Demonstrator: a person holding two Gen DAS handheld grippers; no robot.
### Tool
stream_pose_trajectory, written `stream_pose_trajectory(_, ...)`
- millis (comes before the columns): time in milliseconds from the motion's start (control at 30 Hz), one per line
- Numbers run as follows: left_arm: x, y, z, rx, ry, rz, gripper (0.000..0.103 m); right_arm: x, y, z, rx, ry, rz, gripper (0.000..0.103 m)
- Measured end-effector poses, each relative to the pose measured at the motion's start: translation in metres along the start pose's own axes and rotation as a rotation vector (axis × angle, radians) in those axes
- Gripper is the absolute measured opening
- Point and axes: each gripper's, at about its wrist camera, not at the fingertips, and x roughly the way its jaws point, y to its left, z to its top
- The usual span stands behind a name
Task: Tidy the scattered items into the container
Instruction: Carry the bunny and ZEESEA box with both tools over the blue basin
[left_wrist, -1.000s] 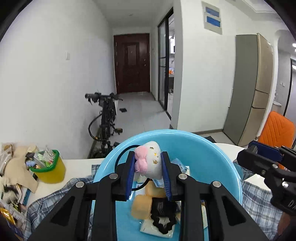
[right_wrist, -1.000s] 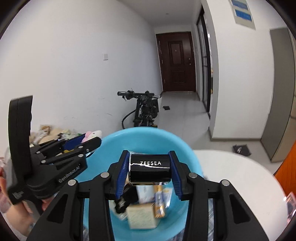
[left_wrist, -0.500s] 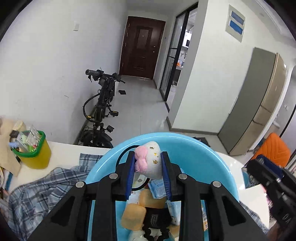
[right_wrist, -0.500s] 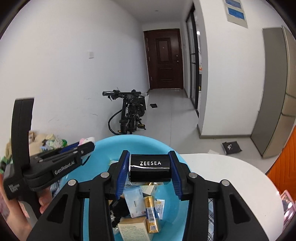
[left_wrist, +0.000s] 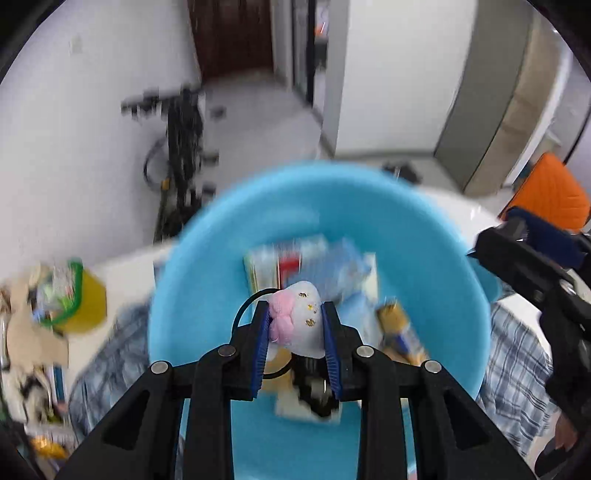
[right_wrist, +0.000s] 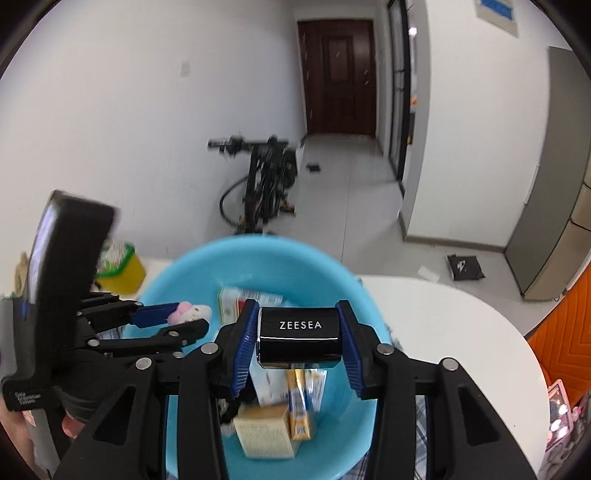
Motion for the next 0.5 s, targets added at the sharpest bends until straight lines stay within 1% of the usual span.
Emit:
stream_pose_trajectory(33,0.006,-0.001,-0.001,-0.004,0.034,0.004,0.029,0.003,0.001,-0.002,-0.009,0.014,-0.011,0.041)
stream_pose_trajectory(67,0.008,-0.003,-0.002,-0.003,0.048,0.008,0.029,0.005,0.001,-0.004,-0.011,0.026,-0.020,0.041)
stream_pose_trajectory(167,0.010,-0.004,-0.005,-0.011,0.039,-0.005,0.029,0.010,-0.007,-0.007,0.017,0.039,-0.004,0.041)
stream_pose_trajectory(233,0.014,0.005,-0.006,-0.028,0.047,-0.019,0.029,0.013,-0.013,-0.008,0.036,0.048,0.009,0.041)
stream_pose_trajectory(333,0.014,0.008,-0.006,-0.043,0.035,-0.002,0.029,0.019,-0.019,-0.010,0.046,0.058,0.007,0.041)
stream_pose_trajectory(433,0.016,0.012,-0.006,-0.064,0.030,-0.047,0.029,0.026,-0.021,-0.012,0.053,0.068,0.009,0.041)
stream_pose_trajectory(500,0.018,0.012,-0.007,-0.060,0.025,-0.057,0.029,0.029,-0.020,-0.014,0.045,0.074,0.008,0.041)
